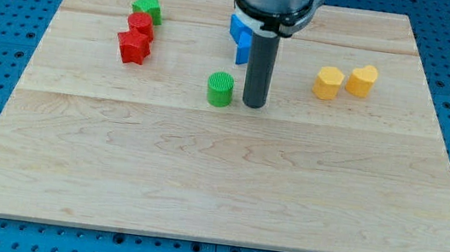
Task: Move the green circle to the bottom right of the red star
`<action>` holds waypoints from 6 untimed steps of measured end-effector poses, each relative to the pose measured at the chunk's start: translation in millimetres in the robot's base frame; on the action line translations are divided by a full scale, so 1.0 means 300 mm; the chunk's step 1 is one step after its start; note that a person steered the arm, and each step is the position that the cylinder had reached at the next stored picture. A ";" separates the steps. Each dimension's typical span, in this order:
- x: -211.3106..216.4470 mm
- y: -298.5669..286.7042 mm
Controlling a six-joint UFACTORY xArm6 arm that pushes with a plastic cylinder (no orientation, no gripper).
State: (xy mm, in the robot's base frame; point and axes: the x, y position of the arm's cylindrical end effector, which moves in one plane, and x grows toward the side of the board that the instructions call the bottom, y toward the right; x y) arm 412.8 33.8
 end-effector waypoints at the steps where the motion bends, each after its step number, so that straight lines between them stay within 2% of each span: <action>1: -0.023 -0.093; 4: -0.001 -0.334; 6: 0.011 -0.430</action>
